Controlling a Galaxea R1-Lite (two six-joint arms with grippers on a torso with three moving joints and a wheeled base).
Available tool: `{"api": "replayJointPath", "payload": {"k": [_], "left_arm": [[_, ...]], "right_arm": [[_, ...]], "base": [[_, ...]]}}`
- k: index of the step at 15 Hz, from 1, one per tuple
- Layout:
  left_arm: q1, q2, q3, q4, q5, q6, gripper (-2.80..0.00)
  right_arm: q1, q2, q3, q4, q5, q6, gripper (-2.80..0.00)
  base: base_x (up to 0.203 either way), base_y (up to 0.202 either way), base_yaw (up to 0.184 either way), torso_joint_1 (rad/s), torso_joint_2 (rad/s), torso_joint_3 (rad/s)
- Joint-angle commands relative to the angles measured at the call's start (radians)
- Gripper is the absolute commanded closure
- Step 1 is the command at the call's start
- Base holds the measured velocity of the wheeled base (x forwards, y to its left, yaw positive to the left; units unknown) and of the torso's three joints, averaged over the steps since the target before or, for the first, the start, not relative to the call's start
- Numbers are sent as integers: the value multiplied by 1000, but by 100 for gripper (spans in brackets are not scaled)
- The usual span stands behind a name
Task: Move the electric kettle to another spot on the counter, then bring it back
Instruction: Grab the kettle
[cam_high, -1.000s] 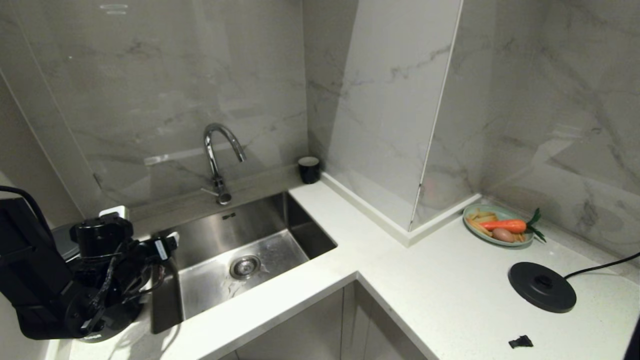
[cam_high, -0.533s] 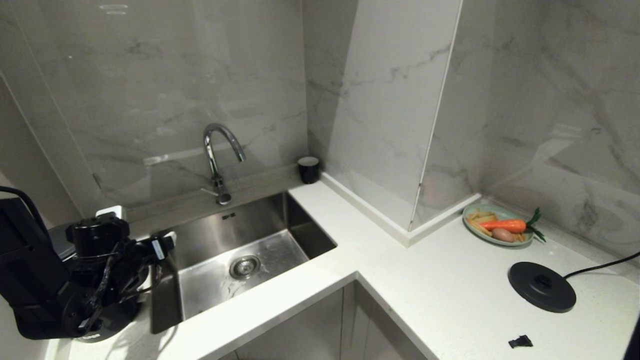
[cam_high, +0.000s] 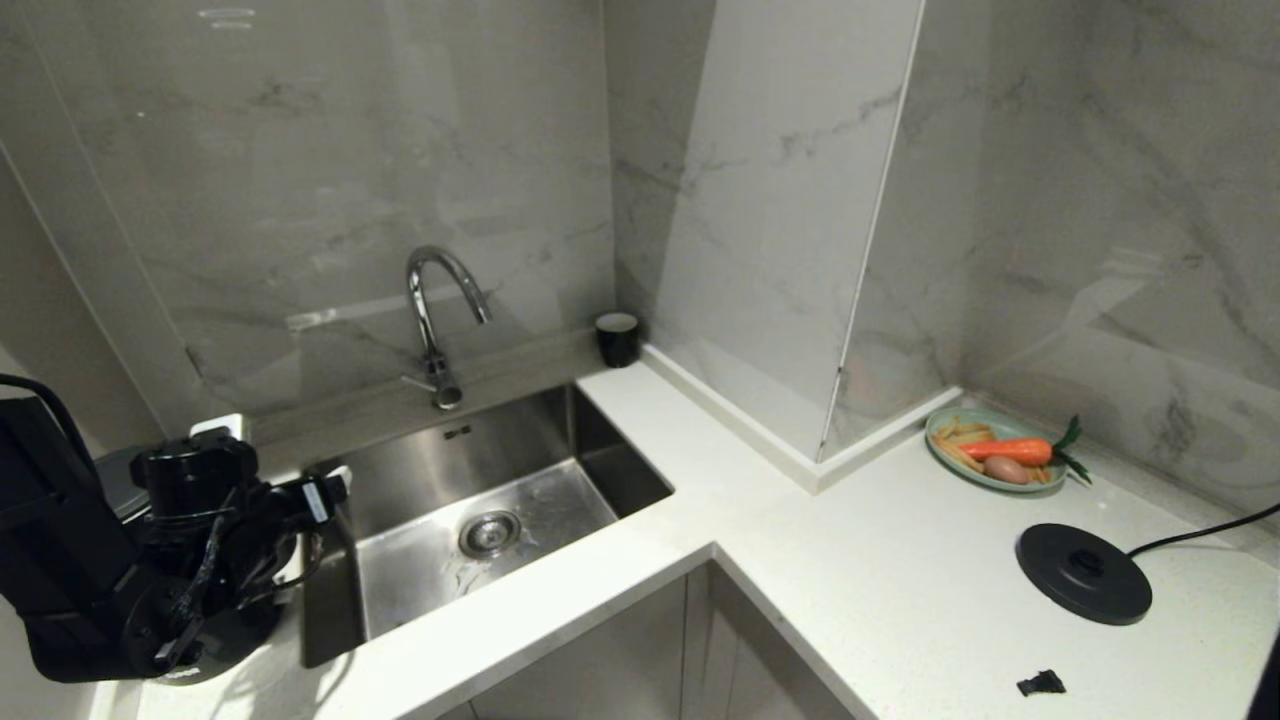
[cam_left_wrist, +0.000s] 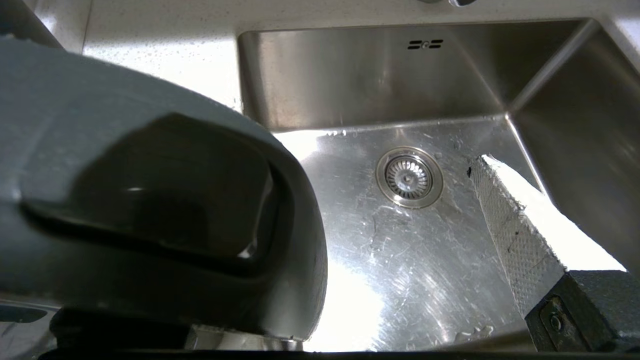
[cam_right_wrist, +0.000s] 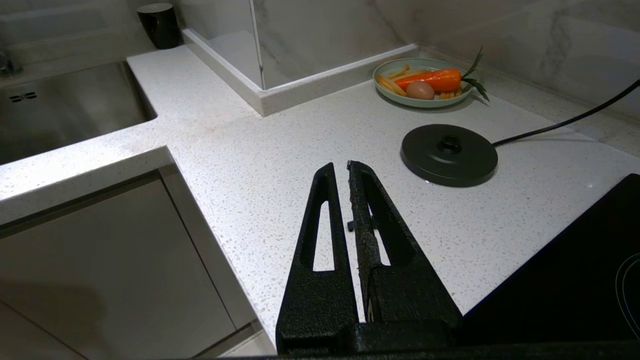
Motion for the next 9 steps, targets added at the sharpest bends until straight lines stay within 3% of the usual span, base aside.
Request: {"api": "replayJointPath", "payload": {"k": [1, 2, 9], "left_arm": [[1, -5, 4, -6, 2, -1, -280], [1, -6, 5, -6, 2, -1, 0], [1, -14, 12, -6, 2, 1, 0]], "right_arm": [[0, 0, 0, 0, 0, 0, 0], [0, 0, 0, 0, 0, 0, 0], [0, 0, 0, 0, 0, 0, 0]], "base": [[0, 0, 0, 0, 0, 0], [0, 0, 0, 0, 0, 0], [0, 0, 0, 0, 0, 0]]}}
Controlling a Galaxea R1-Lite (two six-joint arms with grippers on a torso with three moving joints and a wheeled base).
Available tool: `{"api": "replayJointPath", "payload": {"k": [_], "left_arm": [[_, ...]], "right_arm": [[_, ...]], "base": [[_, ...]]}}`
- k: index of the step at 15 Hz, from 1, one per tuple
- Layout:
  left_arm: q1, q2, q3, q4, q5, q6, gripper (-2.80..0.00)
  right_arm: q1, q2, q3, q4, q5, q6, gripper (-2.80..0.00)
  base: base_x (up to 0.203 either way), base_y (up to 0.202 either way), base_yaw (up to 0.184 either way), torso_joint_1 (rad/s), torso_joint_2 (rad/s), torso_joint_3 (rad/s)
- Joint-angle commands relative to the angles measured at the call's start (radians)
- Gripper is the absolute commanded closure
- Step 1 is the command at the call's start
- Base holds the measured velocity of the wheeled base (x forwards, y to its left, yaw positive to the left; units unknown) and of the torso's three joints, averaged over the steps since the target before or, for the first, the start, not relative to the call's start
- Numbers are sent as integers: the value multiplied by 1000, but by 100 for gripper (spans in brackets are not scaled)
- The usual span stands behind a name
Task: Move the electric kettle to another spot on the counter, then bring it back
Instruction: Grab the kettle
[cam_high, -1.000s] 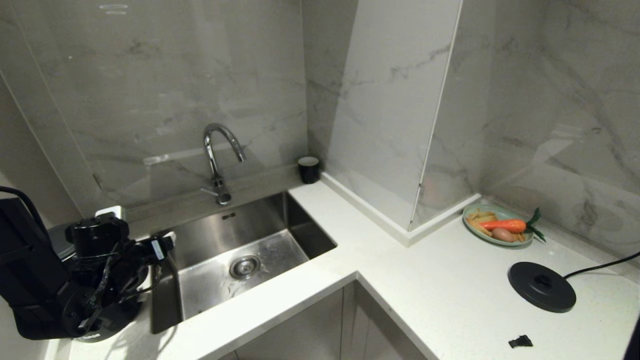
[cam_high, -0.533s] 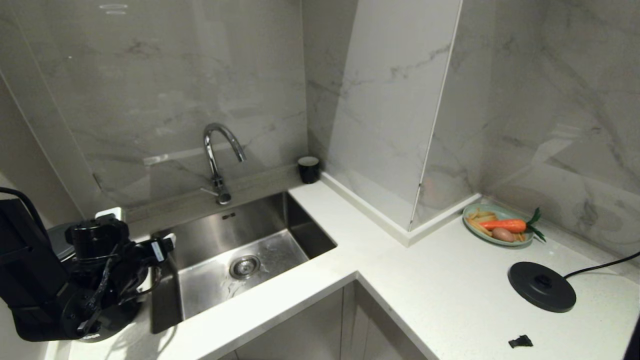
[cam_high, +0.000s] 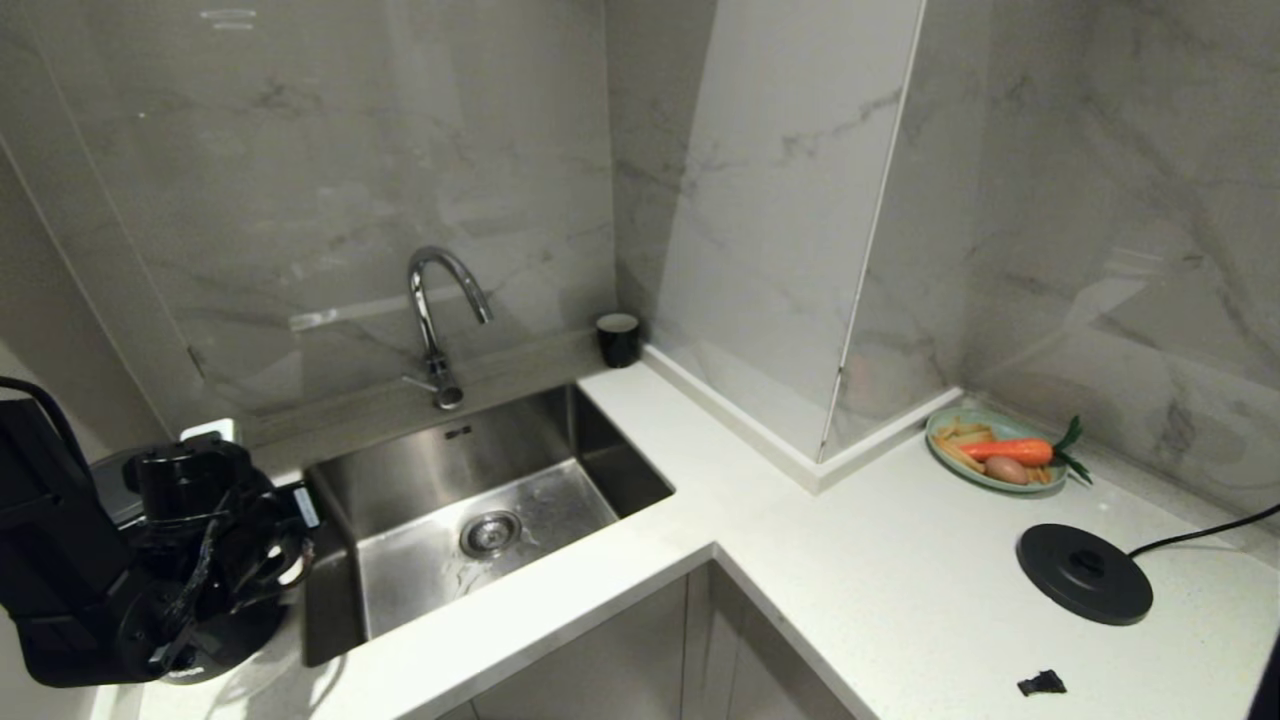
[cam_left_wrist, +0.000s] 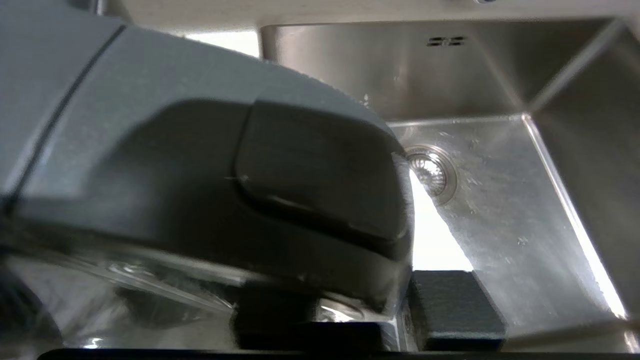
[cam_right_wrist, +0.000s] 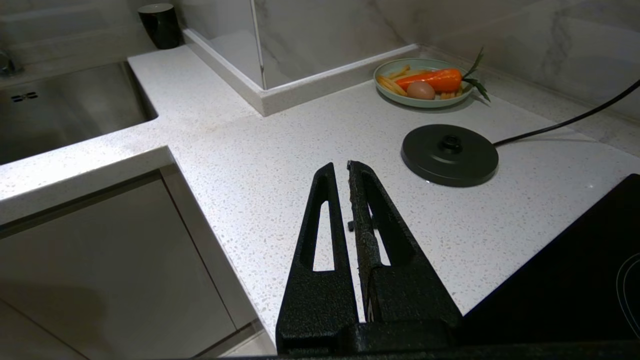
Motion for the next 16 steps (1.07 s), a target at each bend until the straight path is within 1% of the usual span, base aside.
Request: {"api": "replayJointPath", "payload": {"k": [1, 3, 10, 13, 16], "left_arm": [[-1, -9, -2, -9, 2, 2, 0], [-1, -9, -2, -10, 3, 17, 0], [-1, -43, -3, -10, 3, 22, 0], [-4, -88, -2, -5, 2, 27, 0], [-12, -128, -2, -1, 2, 58, 0]], "right_arm": [[0, 0, 0, 0, 0, -1, 0], [0, 0, 0, 0, 0, -1, 0], [0, 0, 0, -2, 0, -1, 0], [0, 0, 0, 0, 0, -1, 0], [0, 0, 0, 0, 0, -1, 0]], "base": [[0, 0, 0, 0, 0, 0], [0, 0, 0, 0, 0, 0], [0, 0, 0, 0, 0, 0], [0, 0, 0, 0, 0, 0], [0, 0, 0, 0, 0, 0]]}}
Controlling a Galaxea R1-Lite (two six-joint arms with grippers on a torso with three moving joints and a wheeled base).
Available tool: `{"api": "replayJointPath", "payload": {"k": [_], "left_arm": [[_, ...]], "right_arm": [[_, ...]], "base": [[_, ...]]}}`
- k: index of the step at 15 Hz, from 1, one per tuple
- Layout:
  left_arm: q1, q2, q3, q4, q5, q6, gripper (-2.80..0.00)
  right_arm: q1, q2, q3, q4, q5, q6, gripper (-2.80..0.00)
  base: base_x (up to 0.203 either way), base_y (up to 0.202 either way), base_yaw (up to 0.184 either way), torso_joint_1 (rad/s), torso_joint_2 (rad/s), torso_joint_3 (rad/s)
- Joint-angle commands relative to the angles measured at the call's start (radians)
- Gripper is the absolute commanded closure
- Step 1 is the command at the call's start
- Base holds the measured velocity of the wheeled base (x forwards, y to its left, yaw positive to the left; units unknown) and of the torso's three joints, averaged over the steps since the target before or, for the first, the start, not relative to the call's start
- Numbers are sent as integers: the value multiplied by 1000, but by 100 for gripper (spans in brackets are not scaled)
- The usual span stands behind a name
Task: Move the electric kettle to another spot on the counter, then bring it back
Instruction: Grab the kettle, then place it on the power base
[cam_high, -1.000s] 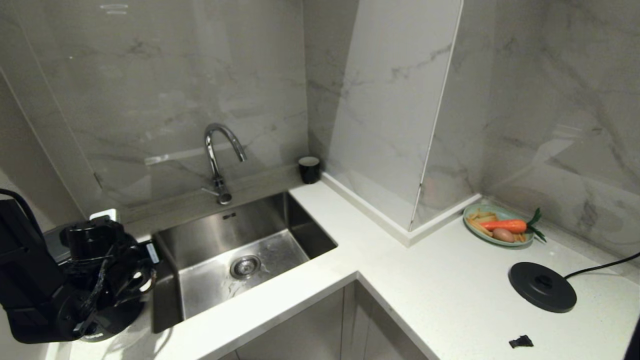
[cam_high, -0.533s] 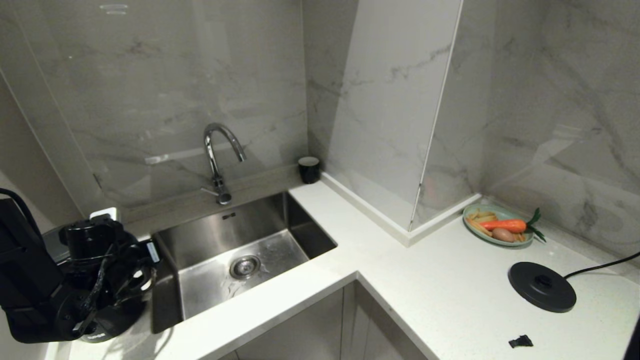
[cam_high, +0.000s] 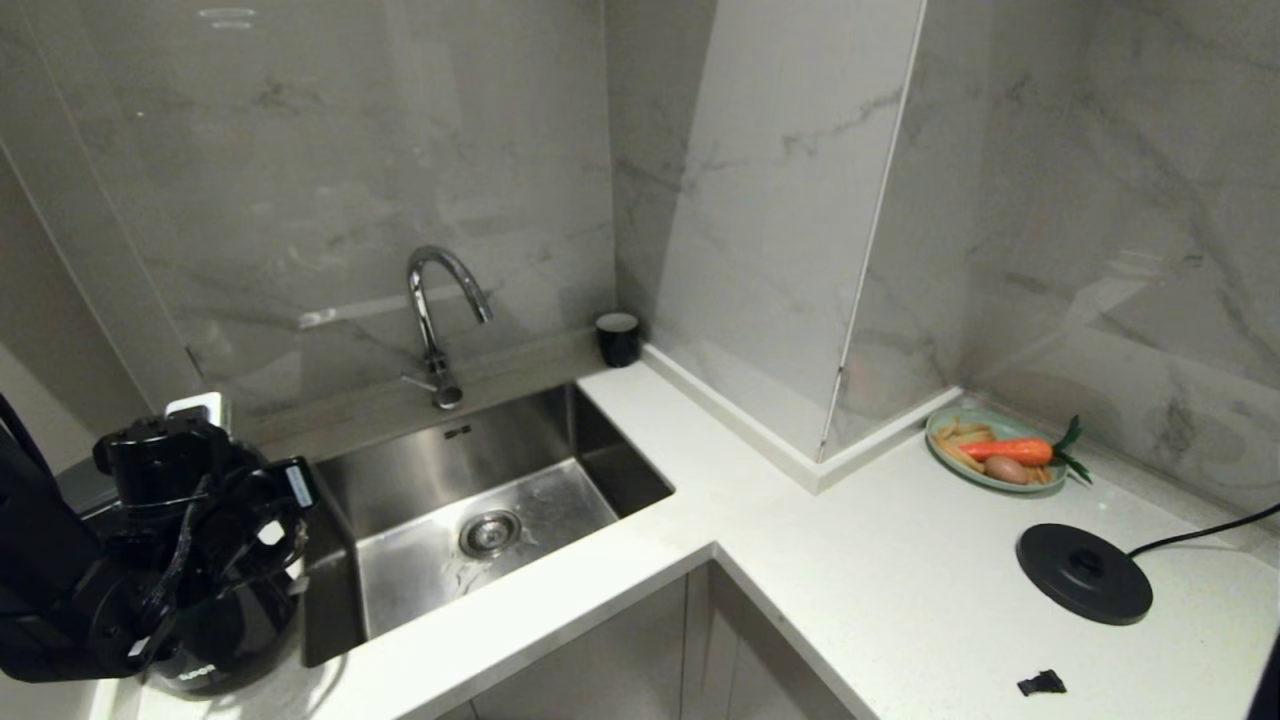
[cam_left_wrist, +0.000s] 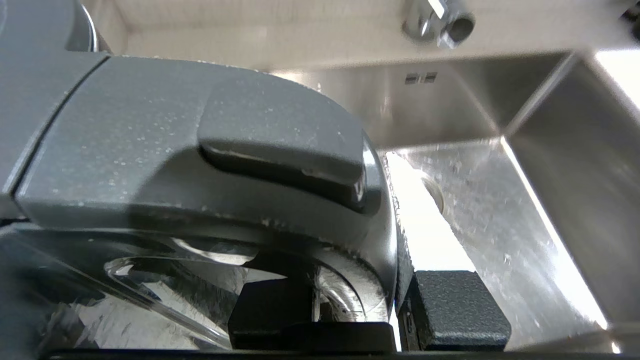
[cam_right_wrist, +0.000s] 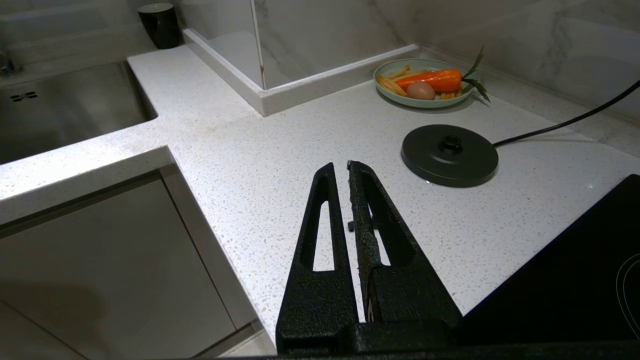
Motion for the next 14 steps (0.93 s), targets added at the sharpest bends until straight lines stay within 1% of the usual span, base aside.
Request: {"api": "replayJointPath", "payload": {"k": [1, 3, 5, 8, 12, 14], "left_arm": [[-10, -40, -2, -7, 1, 9, 0], [-21, -49, -4, 0, 1, 20, 0], [-29, -79, -7, 31, 1, 19, 0], [-49, -148, -24, 105, -2, 19, 0], [-102, -218, -45, 179, 3, 18, 0], [-125, -256, -66, 237, 3, 18, 0]], "right_arm": [[0, 0, 0, 0, 0, -1, 0], [0, 0, 0, 0, 0, -1, 0], [0, 0, 0, 0, 0, -1, 0], [0, 0, 0, 0, 0, -1, 0], [0, 0, 0, 0, 0, 0, 0], [0, 0, 0, 0, 0, -1, 0]], "base": [[0, 0, 0, 0, 0, 0], [0, 0, 0, 0, 0, 0], [0, 0, 0, 0, 0, 0], [0, 0, 0, 0, 0, 0], [0, 0, 0, 0, 0, 0], [0, 0, 0, 0, 0, 0]]}}
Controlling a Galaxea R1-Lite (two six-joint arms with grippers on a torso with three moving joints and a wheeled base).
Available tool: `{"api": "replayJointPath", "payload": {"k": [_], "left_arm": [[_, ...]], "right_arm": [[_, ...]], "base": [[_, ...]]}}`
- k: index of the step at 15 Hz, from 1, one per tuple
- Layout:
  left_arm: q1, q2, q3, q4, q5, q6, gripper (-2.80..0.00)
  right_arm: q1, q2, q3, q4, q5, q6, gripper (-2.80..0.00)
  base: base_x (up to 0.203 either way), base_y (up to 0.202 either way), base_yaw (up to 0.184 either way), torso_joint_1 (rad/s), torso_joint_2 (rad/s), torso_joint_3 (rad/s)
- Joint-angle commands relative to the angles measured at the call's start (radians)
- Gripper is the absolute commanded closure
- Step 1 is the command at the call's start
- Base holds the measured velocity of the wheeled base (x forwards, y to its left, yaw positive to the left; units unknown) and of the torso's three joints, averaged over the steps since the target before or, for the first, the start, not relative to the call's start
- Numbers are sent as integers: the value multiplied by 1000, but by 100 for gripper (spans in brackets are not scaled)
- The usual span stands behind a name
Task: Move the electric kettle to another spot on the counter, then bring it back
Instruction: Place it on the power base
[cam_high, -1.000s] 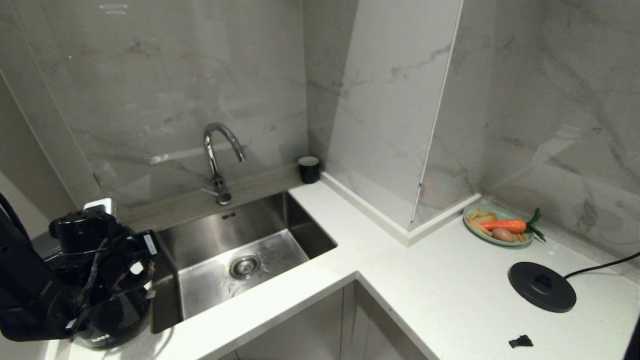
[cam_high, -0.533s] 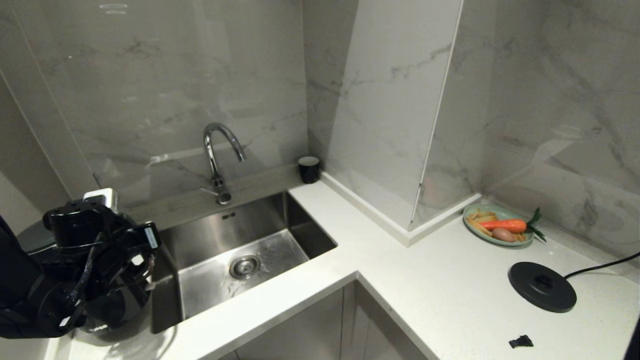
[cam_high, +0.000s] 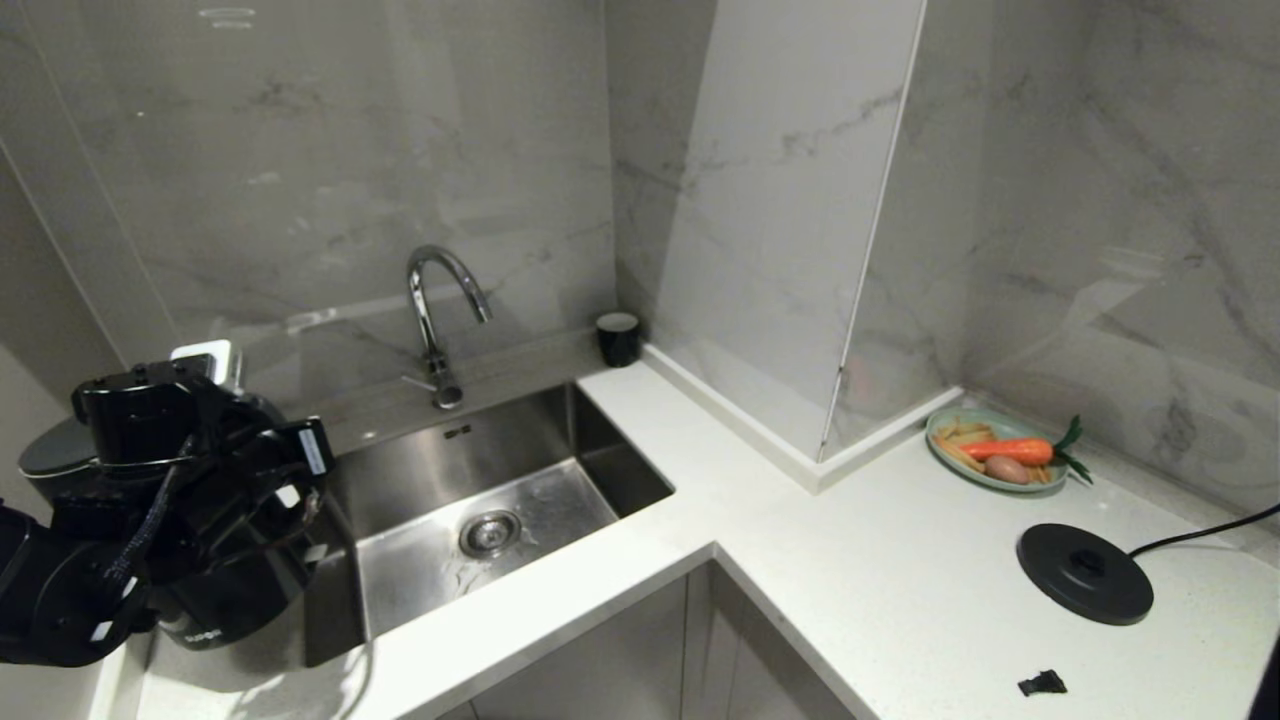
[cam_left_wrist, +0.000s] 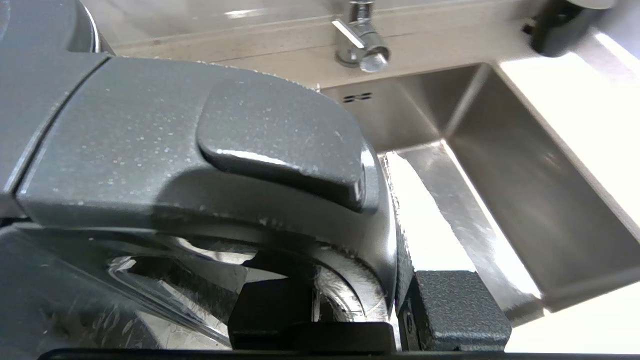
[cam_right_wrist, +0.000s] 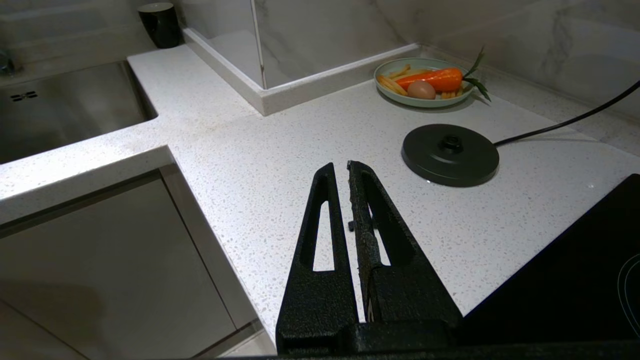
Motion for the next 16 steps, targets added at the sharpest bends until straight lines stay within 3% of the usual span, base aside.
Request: {"api": "replayJointPath", "payload": {"k": [1, 4, 16], "left_arm": [[-22, -60, -18, 37, 2, -2, 0], [-53, -91, -12, 66, 4, -3, 0], [-57, -92, 6, 64, 4, -6, 0]], "right_arm": [[0, 0, 0, 0, 0, 0, 0], [0, 0, 0, 0, 0, 0, 0], [0, 0, 0, 0, 0, 0, 0]], "base": [[0, 0, 0, 0, 0, 0], [0, 0, 0, 0, 0, 0], [0, 0, 0, 0, 0, 0]]}}
